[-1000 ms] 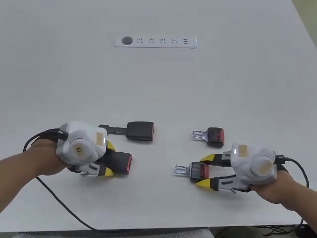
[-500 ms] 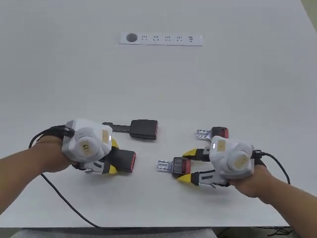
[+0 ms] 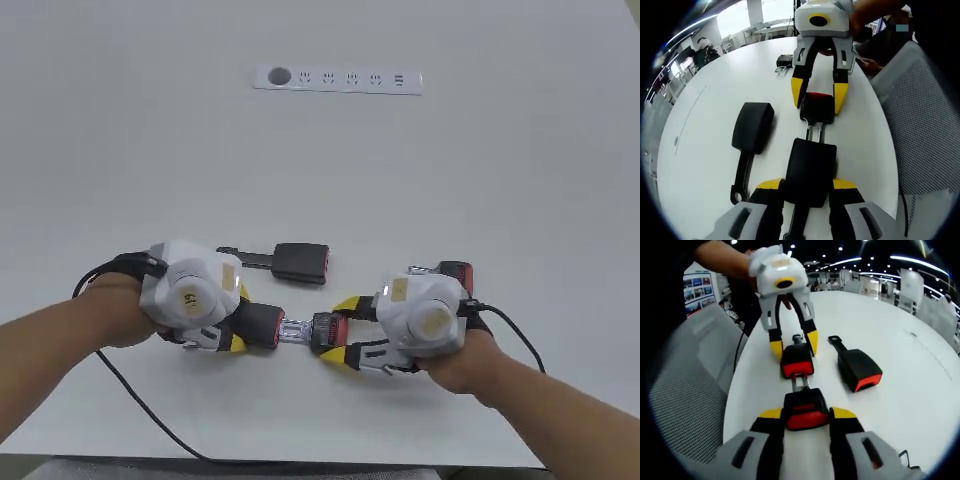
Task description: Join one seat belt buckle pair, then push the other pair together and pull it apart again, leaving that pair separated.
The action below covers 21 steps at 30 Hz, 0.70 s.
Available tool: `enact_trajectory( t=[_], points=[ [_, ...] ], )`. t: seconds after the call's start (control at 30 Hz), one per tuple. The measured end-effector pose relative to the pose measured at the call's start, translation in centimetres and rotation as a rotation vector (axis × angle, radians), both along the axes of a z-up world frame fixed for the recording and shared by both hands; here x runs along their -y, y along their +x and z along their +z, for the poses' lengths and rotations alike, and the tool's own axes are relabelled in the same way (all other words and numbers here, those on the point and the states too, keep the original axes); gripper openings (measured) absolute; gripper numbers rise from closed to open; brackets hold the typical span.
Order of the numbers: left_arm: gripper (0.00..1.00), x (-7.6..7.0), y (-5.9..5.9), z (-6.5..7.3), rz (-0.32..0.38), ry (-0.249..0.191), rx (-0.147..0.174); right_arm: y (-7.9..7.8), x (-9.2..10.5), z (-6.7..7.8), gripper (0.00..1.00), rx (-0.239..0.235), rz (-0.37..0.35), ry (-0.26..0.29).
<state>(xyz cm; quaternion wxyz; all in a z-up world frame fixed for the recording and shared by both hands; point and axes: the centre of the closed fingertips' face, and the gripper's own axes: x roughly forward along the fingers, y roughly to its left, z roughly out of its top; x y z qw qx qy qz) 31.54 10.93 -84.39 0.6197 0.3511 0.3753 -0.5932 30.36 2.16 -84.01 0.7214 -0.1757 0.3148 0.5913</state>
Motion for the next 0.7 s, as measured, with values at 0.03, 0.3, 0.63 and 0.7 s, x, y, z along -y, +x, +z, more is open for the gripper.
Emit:
enact_trajectory(
  t=[0.03,0.3,0.63,0.7],
  points=[
    [0.36,0.0,0.0,0.0,0.001,0.0,0.002,0.0,0.0,0.0,0.34,-0.003,0.0,0.003],
    [0.36,0.2,0.0,0.0,0.017,-0.006,0.006,0.3,-1.1,0.0,0.34,-0.029,-0.02,0.026],
    [0.34,0.6,-0.3,-0.1,-0.088,0.016,0.021,0.1,-2.8,-0.2,0.34,-0.038,-0.01,-0.007],
    [0.34,0.5,-0.3,-0.1,-0.096,0.017,0.022,0.1,-3.1,-0.1,0.33,-0.042,-0.016,0.002]
  ],
)
